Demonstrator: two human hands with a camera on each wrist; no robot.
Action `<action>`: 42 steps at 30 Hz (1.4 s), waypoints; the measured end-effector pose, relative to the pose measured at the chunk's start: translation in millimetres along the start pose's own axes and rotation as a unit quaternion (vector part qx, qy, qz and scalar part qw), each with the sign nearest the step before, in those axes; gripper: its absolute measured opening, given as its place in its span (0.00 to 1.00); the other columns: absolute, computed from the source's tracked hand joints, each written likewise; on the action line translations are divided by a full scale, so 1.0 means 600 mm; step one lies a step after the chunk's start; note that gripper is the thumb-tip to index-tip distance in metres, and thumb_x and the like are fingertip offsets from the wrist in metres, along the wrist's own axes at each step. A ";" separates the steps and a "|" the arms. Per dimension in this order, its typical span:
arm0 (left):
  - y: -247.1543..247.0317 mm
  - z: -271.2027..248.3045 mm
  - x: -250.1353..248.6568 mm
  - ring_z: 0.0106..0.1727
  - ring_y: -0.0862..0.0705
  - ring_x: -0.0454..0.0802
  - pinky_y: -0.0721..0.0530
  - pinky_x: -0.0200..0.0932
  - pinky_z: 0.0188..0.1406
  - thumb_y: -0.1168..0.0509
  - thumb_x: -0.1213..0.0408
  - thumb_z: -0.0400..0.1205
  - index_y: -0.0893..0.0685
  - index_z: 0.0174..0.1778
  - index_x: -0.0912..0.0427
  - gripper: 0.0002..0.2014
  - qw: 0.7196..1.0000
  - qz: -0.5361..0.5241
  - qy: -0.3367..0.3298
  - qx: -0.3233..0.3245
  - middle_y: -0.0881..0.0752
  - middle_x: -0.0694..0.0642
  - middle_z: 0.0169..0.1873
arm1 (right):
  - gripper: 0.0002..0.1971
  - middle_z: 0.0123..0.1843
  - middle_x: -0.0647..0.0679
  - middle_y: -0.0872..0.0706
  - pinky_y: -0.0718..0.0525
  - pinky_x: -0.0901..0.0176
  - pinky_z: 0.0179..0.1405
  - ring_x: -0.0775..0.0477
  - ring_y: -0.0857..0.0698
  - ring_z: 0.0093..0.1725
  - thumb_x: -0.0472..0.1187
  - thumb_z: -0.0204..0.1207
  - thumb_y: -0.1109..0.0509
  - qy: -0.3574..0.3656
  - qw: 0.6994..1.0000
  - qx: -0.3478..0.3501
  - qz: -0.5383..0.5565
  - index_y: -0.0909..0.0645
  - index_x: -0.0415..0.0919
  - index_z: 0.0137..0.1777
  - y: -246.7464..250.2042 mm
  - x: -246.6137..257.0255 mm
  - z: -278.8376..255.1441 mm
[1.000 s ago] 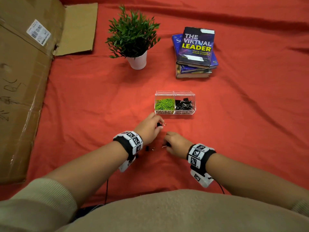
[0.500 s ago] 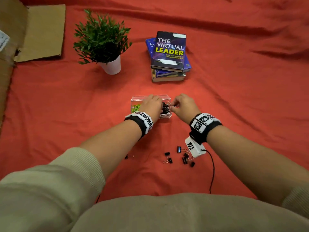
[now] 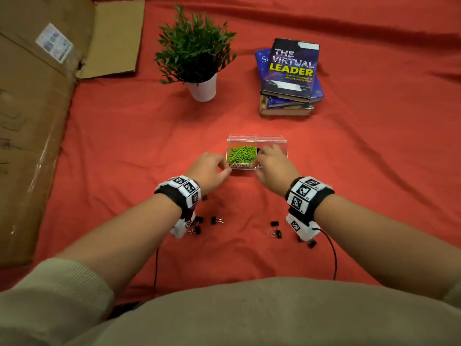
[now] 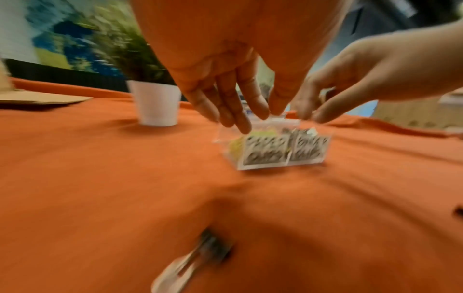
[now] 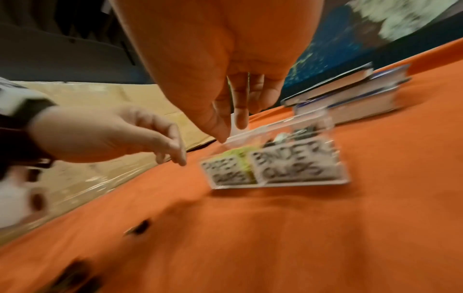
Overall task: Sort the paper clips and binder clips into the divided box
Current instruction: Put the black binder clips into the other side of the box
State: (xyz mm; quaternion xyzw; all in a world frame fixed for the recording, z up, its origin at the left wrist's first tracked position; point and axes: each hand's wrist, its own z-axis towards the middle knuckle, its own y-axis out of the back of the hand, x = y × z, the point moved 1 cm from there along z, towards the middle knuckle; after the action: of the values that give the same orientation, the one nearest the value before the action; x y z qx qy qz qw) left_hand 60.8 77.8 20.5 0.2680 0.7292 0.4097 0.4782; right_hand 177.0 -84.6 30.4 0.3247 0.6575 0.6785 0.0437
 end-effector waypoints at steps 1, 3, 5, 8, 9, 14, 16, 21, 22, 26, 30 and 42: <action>0.002 -0.021 0.023 0.50 0.18 0.55 0.22 0.46 0.53 0.32 0.59 0.77 0.16 0.40 0.56 0.05 1.000 -0.005 0.019 0.018 0.12 0.55 0.43 | 0.09 0.52 0.41 0.18 0.22 0.46 0.58 0.40 0.25 0.57 0.36 0.74 0.34 0.028 0.999 0.027 0.018 0.15 0.36 0.50 -0.012 0.025 -0.010; 0.004 -0.068 0.061 0.48 0.16 0.53 0.22 0.42 0.49 0.32 0.61 0.76 0.15 0.43 0.55 0.03 0.997 0.003 0.050 0.057 0.13 0.54 0.43 | 0.10 0.54 0.43 0.18 0.23 0.50 0.57 0.43 0.25 0.60 0.35 0.75 0.36 0.080 0.988 0.125 0.042 0.16 0.37 0.53 -0.043 0.073 -0.029; 0.003 -0.112 0.089 0.49 0.16 0.51 0.22 0.42 0.49 0.31 0.60 0.75 0.15 0.45 0.53 0.05 0.992 0.030 0.071 0.098 0.15 0.52 0.45 | 0.10 0.56 0.42 0.18 0.24 0.50 0.58 0.42 0.24 0.62 0.37 0.76 0.36 0.120 0.970 0.207 0.042 0.17 0.38 0.54 -0.077 0.114 -0.043; -0.007 -0.161 0.122 0.52 0.18 0.51 0.19 0.45 0.50 0.31 0.56 0.72 0.18 0.50 0.49 0.11 0.982 0.079 0.091 0.148 0.19 0.50 0.49 | 0.11 0.57 0.39 0.20 0.24 0.49 0.60 0.38 0.24 0.62 0.39 0.76 0.34 0.140 0.959 0.244 0.041 0.18 0.37 0.56 -0.119 0.148 -0.050; -0.011 -0.172 0.129 0.52 0.19 0.51 0.18 0.46 0.51 0.31 0.54 0.72 0.18 0.50 0.48 0.12 0.979 0.081 0.098 0.159 0.20 0.50 0.49 | 0.12 0.57 0.39 0.21 0.23 0.48 0.60 0.38 0.24 0.62 0.39 0.75 0.34 0.138 0.958 0.250 0.038 0.19 0.38 0.57 -0.128 0.153 -0.051; -0.036 -0.188 0.139 0.52 0.18 0.54 0.18 0.50 0.54 0.31 0.60 0.73 0.19 0.53 0.51 0.13 0.979 0.046 0.086 0.178 0.22 0.52 0.50 | 0.10 0.57 0.37 0.21 0.25 0.50 0.57 0.37 0.22 0.61 0.32 0.72 0.35 0.117 0.953 0.277 0.025 0.19 0.34 0.52 -0.148 0.153 -0.049; -0.042 -0.184 0.137 0.54 0.18 0.56 0.19 0.51 0.55 0.31 0.62 0.75 0.19 0.53 0.55 0.12 0.980 0.055 0.078 0.177 0.22 0.55 0.51 | 0.08 0.54 0.36 0.20 0.25 0.49 0.55 0.35 0.21 0.59 0.32 0.71 0.36 0.101 0.960 0.259 0.026 0.20 0.33 0.49 -0.146 0.149 -0.041; -0.042 -0.186 0.132 0.50 0.18 0.60 0.18 0.55 0.50 0.33 0.59 0.74 0.21 0.49 0.58 0.10 0.985 0.058 0.068 0.148 0.23 0.57 0.49 | 0.18 0.58 0.37 0.22 0.24 0.48 0.61 0.35 0.23 0.61 0.35 0.72 0.35 0.078 0.979 0.185 0.039 0.23 0.35 0.62 -0.134 0.164 0.001; -0.040 -0.186 0.133 0.49 0.18 0.61 0.19 0.56 0.50 0.34 0.61 0.74 0.21 0.46 0.58 0.08 0.986 0.047 0.067 0.145 0.23 0.57 0.48 | 0.19 0.59 0.36 0.22 0.23 0.47 0.62 0.35 0.23 0.62 0.34 0.72 0.36 0.079 0.980 0.180 0.038 0.24 0.35 0.65 -0.135 0.172 0.010; -0.034 -0.184 0.137 0.47 0.19 0.62 0.19 0.57 0.50 0.34 0.68 0.72 0.22 0.44 0.60 0.06 0.985 0.024 0.071 0.155 0.23 0.58 0.46 | 0.20 0.65 0.36 0.27 0.24 0.45 0.63 0.35 0.27 0.66 0.34 0.76 0.38 0.068 0.976 0.208 -0.015 0.27 0.35 0.69 -0.154 0.197 0.030; -0.040 -0.188 0.137 0.50 0.19 0.61 0.20 0.56 0.54 0.35 0.68 0.73 0.21 0.53 0.62 0.12 0.987 0.001 0.061 0.146 0.25 0.59 0.50 | 0.16 0.64 0.36 0.29 0.23 0.42 0.64 0.35 0.29 0.67 0.34 0.78 0.41 0.051 0.973 0.223 -0.028 0.24 0.33 0.64 -0.171 0.196 0.028; -0.038 -0.202 0.124 0.48 0.18 0.58 0.18 0.56 0.49 0.42 0.62 0.79 0.21 0.50 0.47 0.08 0.990 0.012 0.056 0.132 0.24 0.53 0.47 | 0.14 0.60 0.37 0.22 0.25 0.51 0.63 0.36 0.21 0.62 0.37 0.74 0.33 -0.035 0.979 0.189 0.076 0.22 0.35 0.59 -0.169 0.149 0.011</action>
State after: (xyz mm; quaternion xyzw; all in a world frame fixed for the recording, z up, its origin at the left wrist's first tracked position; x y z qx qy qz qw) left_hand -79.7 82.6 -9.5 0.3145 0.7992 0.3295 0.3922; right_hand 72.7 -21.7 -29.1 0.3994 0.7451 0.5320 -0.0474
